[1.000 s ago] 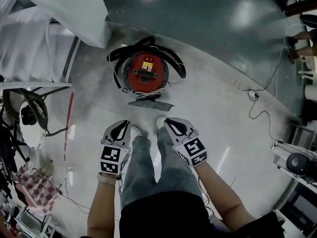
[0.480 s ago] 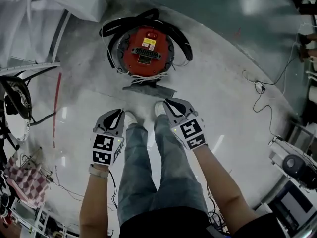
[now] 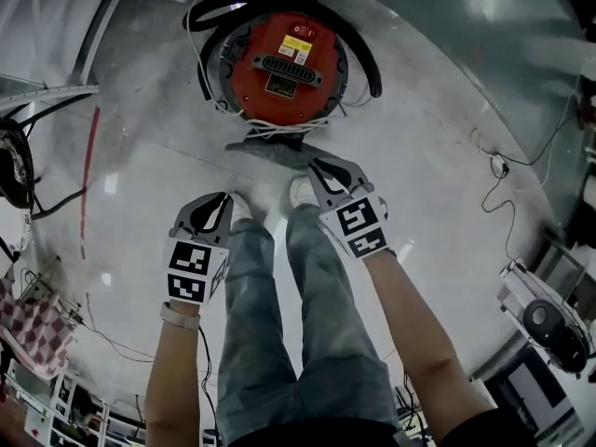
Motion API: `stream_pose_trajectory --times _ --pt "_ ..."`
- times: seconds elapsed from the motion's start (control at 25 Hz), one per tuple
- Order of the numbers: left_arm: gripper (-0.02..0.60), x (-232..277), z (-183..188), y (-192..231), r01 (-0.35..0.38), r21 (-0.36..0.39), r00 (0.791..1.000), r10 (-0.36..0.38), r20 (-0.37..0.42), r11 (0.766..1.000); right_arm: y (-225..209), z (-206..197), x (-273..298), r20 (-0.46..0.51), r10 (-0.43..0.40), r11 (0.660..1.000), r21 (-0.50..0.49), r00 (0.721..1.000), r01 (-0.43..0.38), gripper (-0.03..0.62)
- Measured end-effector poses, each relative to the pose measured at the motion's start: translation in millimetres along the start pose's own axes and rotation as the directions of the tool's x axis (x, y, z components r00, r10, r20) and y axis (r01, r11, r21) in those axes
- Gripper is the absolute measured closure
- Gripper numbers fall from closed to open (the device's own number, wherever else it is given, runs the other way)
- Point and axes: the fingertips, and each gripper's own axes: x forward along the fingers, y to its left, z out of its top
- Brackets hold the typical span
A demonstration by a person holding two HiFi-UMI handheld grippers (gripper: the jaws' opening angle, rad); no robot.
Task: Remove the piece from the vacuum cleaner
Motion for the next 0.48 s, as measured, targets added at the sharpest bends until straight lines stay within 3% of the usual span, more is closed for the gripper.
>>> stream_pose_trajectory --times 0.48 --pt "0.558 26 -44 7 0.009 -0.046 0.998 -0.012 -0.065 0.999 -12 -24 66 -0.091 0.052 0.998 -0.041 0.994 -0.056 0.519"
